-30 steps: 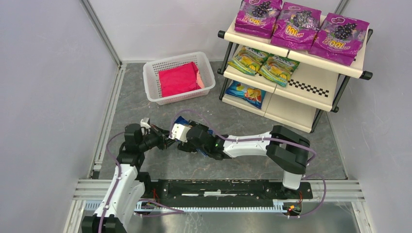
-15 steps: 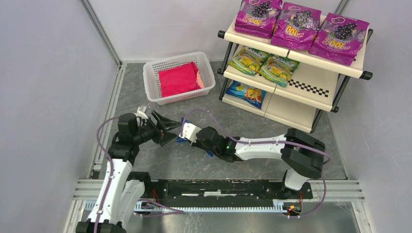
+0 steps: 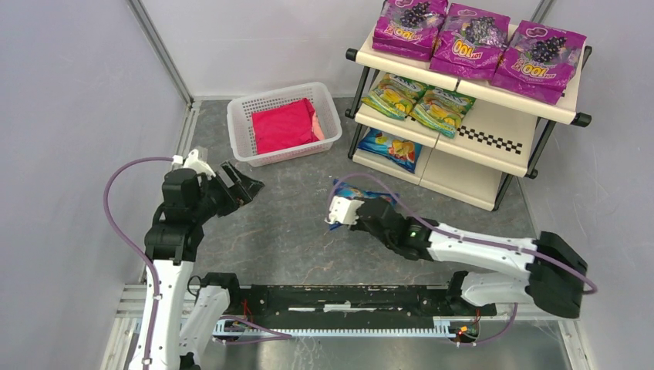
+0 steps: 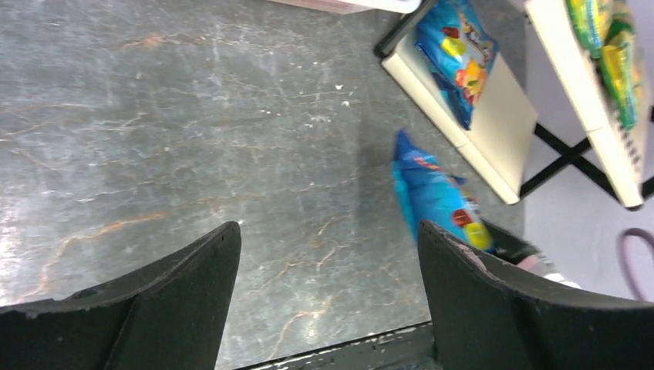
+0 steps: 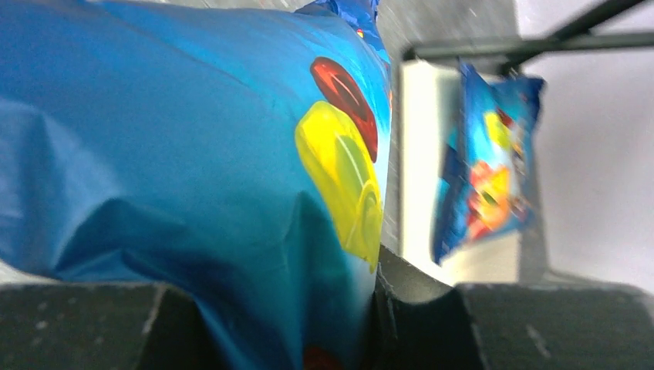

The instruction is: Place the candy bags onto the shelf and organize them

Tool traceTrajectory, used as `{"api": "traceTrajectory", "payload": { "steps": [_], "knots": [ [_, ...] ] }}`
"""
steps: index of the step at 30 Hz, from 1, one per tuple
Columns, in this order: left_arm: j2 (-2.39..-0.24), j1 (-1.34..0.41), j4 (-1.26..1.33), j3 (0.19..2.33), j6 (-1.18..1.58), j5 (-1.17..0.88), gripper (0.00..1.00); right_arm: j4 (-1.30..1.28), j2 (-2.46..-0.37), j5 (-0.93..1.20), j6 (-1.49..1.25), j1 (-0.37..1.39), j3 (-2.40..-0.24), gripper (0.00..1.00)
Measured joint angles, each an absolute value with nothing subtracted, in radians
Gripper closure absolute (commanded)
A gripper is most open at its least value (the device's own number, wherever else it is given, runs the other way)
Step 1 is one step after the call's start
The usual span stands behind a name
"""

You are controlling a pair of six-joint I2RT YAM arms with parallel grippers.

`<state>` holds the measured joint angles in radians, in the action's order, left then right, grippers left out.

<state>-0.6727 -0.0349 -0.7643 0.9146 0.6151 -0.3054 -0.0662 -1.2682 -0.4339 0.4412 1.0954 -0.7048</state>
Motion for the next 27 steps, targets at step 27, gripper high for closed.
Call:
{"api": "traceTrajectory", "payload": {
  "steps": [27],
  "knots": [
    [-0.531, -0.187, -0.769, 0.826, 0.494, -0.141, 0.13, 0.094, -1.225, -0.344, 1.023, 0.288, -0.495, 1.00]
  ]
}}
